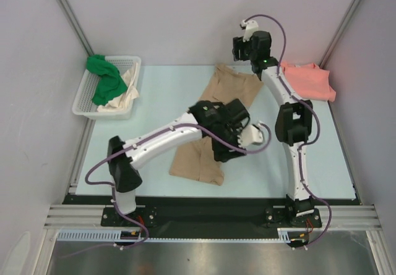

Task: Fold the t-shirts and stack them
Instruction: Fold the tshirt

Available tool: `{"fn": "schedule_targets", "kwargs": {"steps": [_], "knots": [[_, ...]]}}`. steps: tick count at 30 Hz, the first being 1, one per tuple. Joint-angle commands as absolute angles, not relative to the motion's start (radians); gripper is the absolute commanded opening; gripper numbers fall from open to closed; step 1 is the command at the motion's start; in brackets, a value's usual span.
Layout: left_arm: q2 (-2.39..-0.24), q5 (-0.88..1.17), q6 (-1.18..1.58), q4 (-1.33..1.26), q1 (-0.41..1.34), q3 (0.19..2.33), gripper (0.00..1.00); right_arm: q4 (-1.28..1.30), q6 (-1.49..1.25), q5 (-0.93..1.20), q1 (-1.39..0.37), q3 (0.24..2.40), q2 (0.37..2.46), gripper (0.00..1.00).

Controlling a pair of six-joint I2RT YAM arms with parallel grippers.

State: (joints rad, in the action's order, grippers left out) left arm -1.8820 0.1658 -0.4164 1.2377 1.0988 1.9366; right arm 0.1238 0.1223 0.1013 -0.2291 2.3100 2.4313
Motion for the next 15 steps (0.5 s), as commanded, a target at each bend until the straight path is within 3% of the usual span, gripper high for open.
{"fn": "schedule_targets", "kwargs": {"steps": [1,5,8,15], "knots": [[-1.803,0.147,-0.371,1.235,0.918,1.83,0.66,0.204,0.04,0.155,-0.187,2.153,2.269,0.66],[-1.769,0.27,-0.327,1.213,0.659,1.743,0.65,0.287,0.008,0.253,-0.132,2.027,2.209,0.63],[-1.76,0.342,-0.34,1.203,0.563,1.669,0.62,0.301,0.005,0.288,-0.086,1.932,2.18,0.61],[-1.717,0.397,-0.33,1.097,0.509,1.395,0.6,0.296,-0.003,0.321,-0.034,1.878,2.236,0.6]]}}
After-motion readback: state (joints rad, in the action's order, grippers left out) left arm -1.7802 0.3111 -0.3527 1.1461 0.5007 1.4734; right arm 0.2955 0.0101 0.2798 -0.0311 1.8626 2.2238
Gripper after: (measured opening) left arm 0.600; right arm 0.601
